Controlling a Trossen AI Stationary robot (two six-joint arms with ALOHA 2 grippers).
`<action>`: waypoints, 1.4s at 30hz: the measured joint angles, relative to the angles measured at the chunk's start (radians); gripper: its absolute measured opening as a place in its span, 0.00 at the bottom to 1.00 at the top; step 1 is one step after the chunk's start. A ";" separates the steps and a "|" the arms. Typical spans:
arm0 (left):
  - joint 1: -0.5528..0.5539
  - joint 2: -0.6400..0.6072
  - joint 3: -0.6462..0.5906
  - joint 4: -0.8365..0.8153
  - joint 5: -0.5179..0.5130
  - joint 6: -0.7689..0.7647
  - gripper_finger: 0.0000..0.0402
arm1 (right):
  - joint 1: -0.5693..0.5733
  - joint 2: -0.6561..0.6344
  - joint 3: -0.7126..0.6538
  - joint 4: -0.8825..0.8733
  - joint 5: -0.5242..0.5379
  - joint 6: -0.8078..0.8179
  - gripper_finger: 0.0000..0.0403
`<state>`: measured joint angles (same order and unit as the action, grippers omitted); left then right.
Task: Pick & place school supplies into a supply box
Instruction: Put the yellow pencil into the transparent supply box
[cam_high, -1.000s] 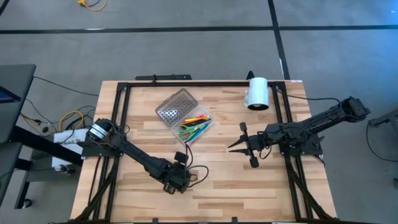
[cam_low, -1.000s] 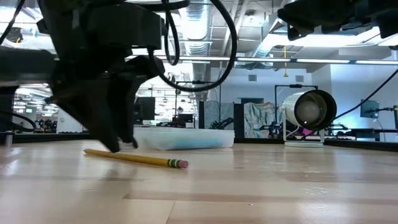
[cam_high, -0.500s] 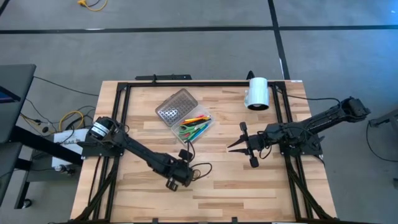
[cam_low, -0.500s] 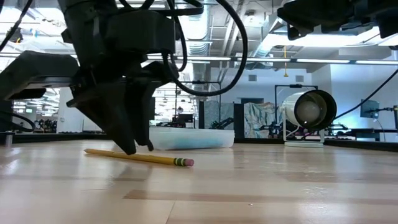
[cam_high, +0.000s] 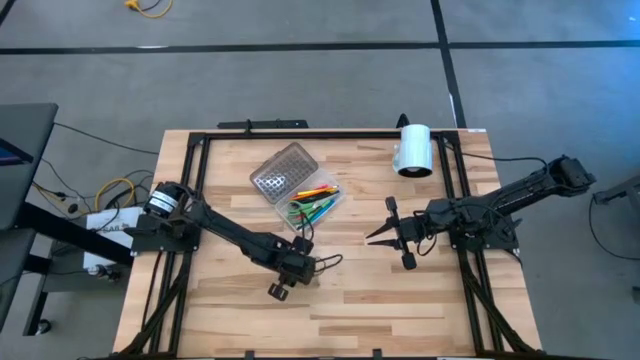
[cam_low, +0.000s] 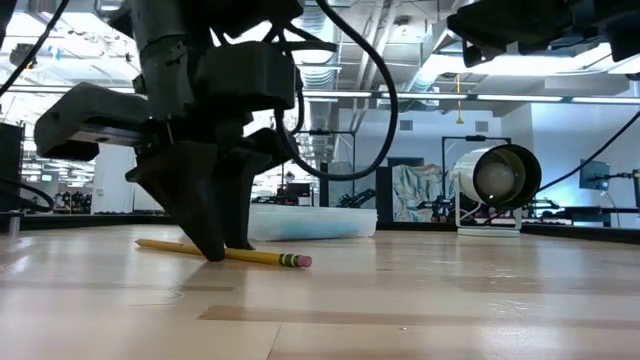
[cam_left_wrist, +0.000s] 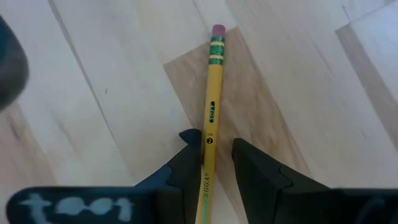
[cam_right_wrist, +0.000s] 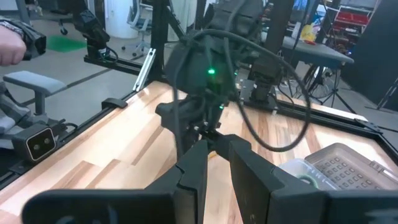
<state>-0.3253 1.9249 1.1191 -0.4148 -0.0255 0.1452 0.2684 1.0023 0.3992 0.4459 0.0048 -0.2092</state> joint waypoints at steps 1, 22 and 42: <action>0.009 0.000 -0.007 0.003 0.022 0.000 0.22 | 0.000 0.000 0.000 -0.001 0.000 0.000 0.16; 0.050 -0.002 -0.056 0.040 0.222 0.012 0.12 | 0.000 0.000 0.000 0.000 0.000 0.000 0.16; -0.129 0.001 -0.062 0.060 -0.287 -0.016 0.01 | 0.000 0.000 0.000 0.001 0.000 0.001 0.16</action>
<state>-0.4539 1.9258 1.0575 -0.3544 -0.3125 0.1290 0.2680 1.0023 0.3992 0.4465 0.0048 -0.2081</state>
